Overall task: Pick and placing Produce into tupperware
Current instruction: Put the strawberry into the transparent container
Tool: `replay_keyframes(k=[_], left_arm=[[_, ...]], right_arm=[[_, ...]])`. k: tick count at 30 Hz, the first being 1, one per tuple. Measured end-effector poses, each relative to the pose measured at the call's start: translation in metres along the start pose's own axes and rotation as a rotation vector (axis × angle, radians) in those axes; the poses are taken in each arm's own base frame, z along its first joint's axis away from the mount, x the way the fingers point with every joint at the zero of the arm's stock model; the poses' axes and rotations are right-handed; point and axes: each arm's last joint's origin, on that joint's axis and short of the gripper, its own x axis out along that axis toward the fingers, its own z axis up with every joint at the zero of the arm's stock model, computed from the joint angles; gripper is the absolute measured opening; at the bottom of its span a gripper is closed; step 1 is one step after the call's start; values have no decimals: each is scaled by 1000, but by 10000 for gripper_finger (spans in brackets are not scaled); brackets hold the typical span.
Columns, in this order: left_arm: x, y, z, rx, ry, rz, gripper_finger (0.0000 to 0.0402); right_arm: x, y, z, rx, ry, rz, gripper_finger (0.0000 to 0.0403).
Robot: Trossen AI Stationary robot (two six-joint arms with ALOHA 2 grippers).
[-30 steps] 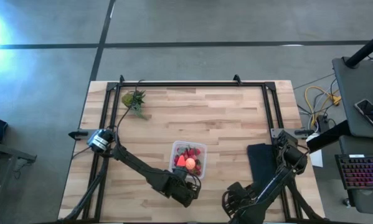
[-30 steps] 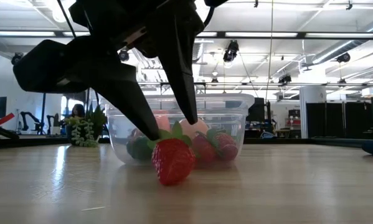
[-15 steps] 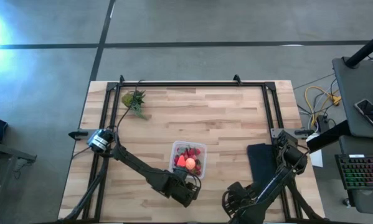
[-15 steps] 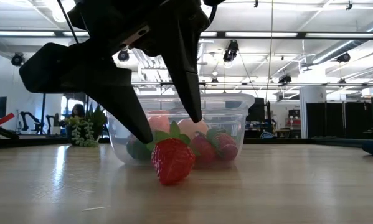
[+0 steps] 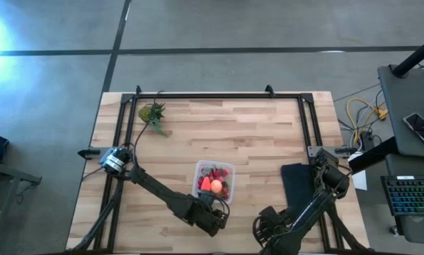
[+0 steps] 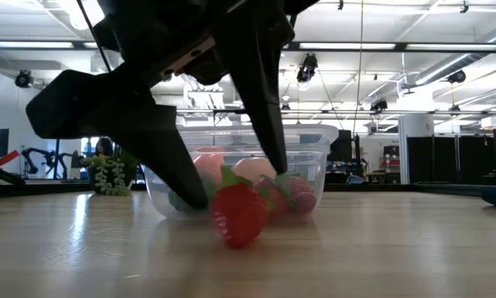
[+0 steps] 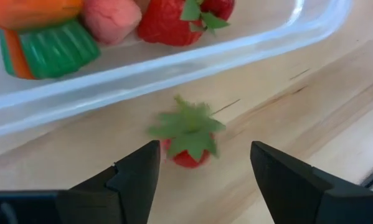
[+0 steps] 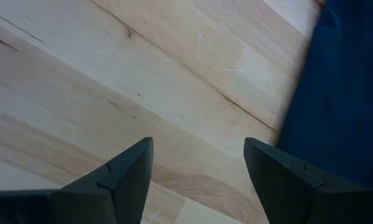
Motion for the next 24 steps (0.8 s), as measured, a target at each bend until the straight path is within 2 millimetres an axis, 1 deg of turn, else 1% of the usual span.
replay_keyframes(k=[8,14,18,24], left_arm=[[8,6,-2,-2,8,26,235],[9,7,-2,-2,7,25,235],[12,12,-2,2,4,43,235],[14,15,-2,1,-2,49,235]], right_arm=[[0,0,0,-2,0,0,244],[1,0,0,-5,-1,-4,244],[1,0,0,-5,-1,-5,244],[2,-1,0,-5,1,-7,244]])
